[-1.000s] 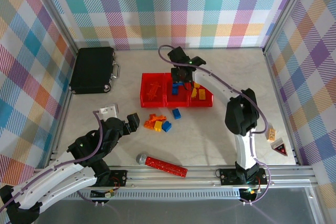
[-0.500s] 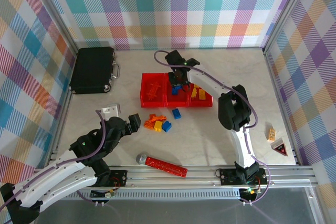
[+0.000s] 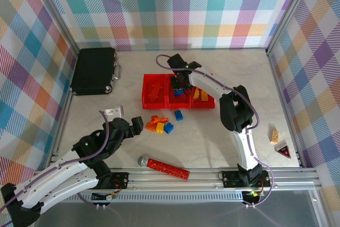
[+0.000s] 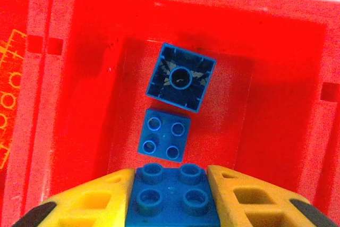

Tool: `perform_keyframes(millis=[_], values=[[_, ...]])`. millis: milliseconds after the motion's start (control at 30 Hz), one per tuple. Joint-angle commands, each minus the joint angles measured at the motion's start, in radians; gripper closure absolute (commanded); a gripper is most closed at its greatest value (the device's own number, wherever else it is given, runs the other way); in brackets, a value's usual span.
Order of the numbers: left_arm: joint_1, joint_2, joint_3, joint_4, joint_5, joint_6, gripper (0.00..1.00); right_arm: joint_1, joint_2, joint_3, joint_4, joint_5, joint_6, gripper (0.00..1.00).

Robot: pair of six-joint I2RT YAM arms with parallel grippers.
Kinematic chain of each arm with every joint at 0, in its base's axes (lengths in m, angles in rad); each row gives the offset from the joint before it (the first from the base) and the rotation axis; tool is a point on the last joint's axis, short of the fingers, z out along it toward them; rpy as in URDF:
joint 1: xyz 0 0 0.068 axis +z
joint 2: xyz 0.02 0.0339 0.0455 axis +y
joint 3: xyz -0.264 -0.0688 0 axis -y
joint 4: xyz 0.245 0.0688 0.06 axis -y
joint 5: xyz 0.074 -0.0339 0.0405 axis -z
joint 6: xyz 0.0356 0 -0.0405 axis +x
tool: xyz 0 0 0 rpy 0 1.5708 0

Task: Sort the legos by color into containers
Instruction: Place the lego in the container, then pick up the lego from the center of the table.

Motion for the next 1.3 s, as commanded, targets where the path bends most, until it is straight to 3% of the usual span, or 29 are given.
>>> perform_keyframes(millis=[0, 133, 267, 700, 900, 1267], values=[[0.009, -0.003, 0.026, -0.024, -0.003, -0.018, 0.00, 0.006, 0.006, -0.010, 0.019, -0.021, -0.006, 0.64], [0.009, 0.001, 0.026, -0.025, -0.004, -0.023, 0.00, 0.006, -0.004, -0.015, 0.021, -0.027, -0.012, 0.59], [0.009, 0.012, 0.027, -0.020, 0.006, -0.029, 0.00, 0.007, -0.024, -0.027, 0.027, -0.027, -0.024, 0.47], [0.009, 0.022, 0.029, -0.009, 0.017, -0.032, 0.00, 0.034, -0.190, -0.129, 0.027, -0.055, -0.014, 0.39], [0.009, 0.031, 0.023, 0.005, 0.005, -0.041, 0.00, 0.062, -0.363, -0.401, 0.233, -0.181, -0.032, 0.32], [0.008, 0.017, 0.012, 0.005, -0.087, -0.074, 0.00, 0.214, -0.564, -0.761, 0.377, -0.188, -0.223, 0.27]])
